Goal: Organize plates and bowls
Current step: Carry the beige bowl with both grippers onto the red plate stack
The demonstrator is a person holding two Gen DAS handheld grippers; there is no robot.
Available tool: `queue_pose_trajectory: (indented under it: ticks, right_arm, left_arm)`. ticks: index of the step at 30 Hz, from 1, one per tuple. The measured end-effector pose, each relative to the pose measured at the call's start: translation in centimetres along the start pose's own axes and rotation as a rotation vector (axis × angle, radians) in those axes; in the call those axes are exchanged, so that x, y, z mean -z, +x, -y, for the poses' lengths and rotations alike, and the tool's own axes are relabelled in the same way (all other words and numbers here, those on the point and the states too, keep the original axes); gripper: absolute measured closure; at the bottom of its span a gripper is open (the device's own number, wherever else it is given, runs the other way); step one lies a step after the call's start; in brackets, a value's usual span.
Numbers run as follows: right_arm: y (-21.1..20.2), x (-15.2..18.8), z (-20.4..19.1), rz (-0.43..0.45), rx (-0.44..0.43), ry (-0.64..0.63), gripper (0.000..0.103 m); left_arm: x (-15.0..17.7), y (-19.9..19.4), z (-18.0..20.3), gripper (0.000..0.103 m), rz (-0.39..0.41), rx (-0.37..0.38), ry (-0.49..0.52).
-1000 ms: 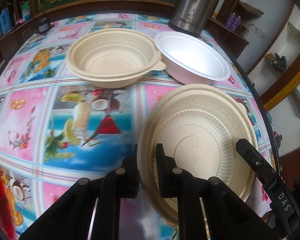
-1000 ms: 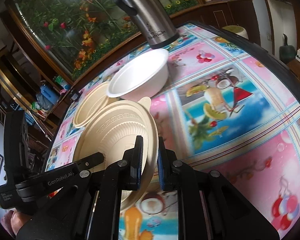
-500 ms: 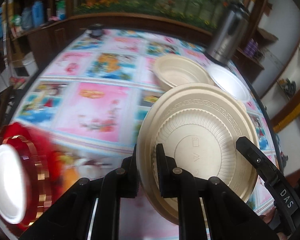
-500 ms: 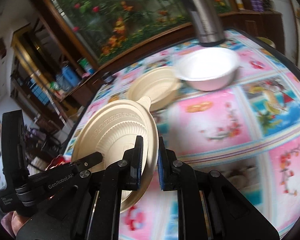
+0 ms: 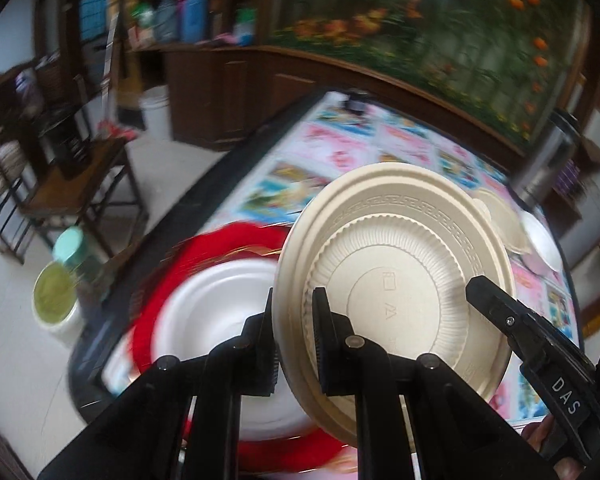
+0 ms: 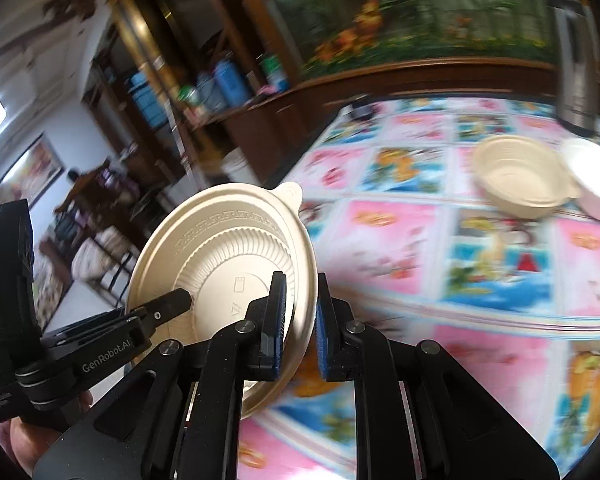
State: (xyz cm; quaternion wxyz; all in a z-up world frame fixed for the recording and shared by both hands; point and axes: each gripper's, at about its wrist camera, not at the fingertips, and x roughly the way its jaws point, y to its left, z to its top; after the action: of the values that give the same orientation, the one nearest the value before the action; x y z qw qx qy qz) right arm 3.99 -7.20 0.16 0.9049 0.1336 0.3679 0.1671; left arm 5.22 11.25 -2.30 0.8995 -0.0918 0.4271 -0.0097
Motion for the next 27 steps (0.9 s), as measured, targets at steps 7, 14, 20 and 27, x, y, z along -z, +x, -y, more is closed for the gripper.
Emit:
queue_pose_trajectory:
  ticks: [7,14,20,27]
  right_arm:
    - [4.6,2.0,-4.3,-0.102,-0.031,-0.064,0.091]
    - [6.2,2.4,-4.9,-0.138,-0.019,-0.07,0.091]
    - [6.4,2.5,-5.3,-0.143,-0.023,-0.074,0.091]
    - [6.9,1.3,-4.3,-0.239,-0.086,0.03,0.091]
  left_arm:
    - [1.1,1.3,-4.8,0.09,-0.048,-0.05,-0.069]
    - [1.5,1.9,-5.6,0.09,-0.056,-0.058,-0.071]
    - [1.8,1.8,-6.3,0.089,-0.062,-0.059,-0.077]
    - [1.5,1.5,-6.6,0.088,-0.065,-0.079,-0.068]
